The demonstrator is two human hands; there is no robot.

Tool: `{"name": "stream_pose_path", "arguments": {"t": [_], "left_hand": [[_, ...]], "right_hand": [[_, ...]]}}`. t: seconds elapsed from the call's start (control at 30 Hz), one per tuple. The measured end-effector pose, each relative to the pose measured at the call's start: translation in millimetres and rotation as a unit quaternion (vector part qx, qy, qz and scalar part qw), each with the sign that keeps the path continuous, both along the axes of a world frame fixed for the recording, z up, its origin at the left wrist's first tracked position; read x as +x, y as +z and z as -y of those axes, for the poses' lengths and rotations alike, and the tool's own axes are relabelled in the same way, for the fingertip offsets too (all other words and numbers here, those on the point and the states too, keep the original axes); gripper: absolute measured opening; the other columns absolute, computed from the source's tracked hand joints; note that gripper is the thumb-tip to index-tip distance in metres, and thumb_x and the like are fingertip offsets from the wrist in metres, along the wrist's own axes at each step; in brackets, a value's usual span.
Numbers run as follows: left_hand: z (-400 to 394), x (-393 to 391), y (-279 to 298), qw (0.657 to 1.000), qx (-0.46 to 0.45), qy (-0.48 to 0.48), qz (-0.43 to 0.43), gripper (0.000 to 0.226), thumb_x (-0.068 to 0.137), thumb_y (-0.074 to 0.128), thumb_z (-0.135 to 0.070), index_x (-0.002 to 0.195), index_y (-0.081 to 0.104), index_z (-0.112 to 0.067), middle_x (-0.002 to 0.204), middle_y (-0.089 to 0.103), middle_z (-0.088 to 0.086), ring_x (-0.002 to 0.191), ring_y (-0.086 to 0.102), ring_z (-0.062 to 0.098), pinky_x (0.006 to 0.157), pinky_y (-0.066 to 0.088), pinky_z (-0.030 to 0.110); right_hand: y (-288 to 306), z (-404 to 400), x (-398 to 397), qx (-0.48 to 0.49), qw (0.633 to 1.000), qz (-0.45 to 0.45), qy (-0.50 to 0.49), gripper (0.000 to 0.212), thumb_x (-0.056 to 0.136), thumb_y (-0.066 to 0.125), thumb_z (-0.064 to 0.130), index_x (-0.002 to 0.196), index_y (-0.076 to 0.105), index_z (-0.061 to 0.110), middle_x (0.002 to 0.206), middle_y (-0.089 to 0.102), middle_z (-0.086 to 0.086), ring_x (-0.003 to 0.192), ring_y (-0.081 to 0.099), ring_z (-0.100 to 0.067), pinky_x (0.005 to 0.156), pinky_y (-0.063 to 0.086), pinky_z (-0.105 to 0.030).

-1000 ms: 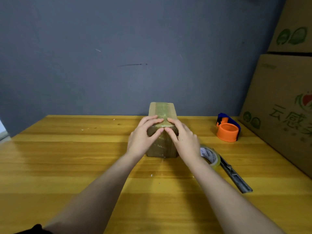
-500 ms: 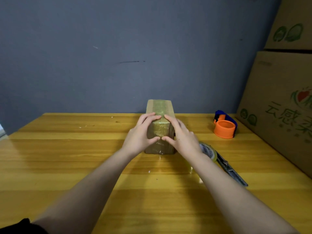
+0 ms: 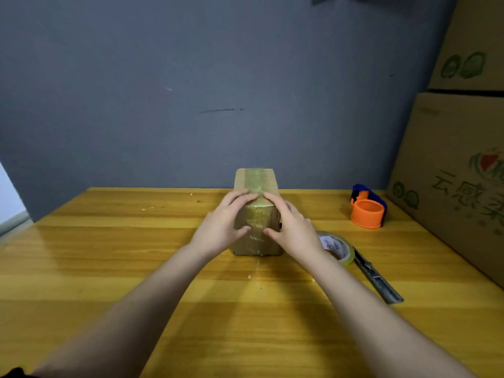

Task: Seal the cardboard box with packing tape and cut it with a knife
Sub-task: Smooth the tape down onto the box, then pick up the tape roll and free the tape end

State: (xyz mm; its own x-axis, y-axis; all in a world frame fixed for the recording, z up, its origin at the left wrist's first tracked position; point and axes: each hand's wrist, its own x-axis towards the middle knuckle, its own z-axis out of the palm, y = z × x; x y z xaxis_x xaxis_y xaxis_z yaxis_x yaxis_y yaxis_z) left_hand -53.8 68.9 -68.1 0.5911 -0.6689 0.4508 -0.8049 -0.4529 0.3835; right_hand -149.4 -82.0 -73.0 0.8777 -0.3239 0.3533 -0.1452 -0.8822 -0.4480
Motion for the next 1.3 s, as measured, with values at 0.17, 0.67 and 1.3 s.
{"name": "stream_pose_path", "arguments": {"t": [0.17, 0.67, 1.3], "left_hand": [[2.2, -3.6, -2.1, 1.000, 0.011, 0.016, -0.013, 0.081, 0.084, 0.068, -0.021, 0.148, 0.021, -0.039, 0.159, 0.013, -0.014, 0.134, 0.043, 0.015, 0.097, 0.050, 0.037], [28.6, -52.9, 19.8, 0.965, -0.054, 0.018, 0.257, 0.035, 0.080, 0.051, -0.032, 0.111, 0.060, -0.018, 0.119, 0.059, 0.004, 0.113, 0.055, 0.022, 0.100, 0.037, 0.038], [112.3, -109.4, -45.1, 0.997, 0.045, -0.054, 0.025, 0.030, 0.091, 0.052, -0.037, 0.116, 0.055, -0.022, 0.118, 0.065, -0.001, 0.117, 0.052, 0.018, 0.105, 0.020, 0.033]], "right_hand": [[1.1, -0.7, 0.1, -0.013, 1.000, -0.015, -0.005, 0.085, 0.086, 0.063, 0.032, 0.145, 0.004, 0.046, 0.151, 0.033, 0.000, 0.124, 0.051, -0.035, 0.098, 0.043, -0.047], [15.3, 18.7, -32.4, -0.071, 0.994, 0.068, -0.049, 0.047, 0.091, 0.049, 0.025, 0.137, 0.037, 0.028, 0.133, 0.049, 0.002, 0.115, 0.055, -0.022, 0.083, 0.046, -0.035], [-49.7, 74.7, -76.7, 0.122, 0.960, 0.212, -0.136, 0.038, 0.093, 0.043, 0.039, 0.122, 0.055, 0.018, 0.123, 0.058, 0.000, 0.119, 0.050, -0.018, 0.097, 0.036, -0.028]]}}
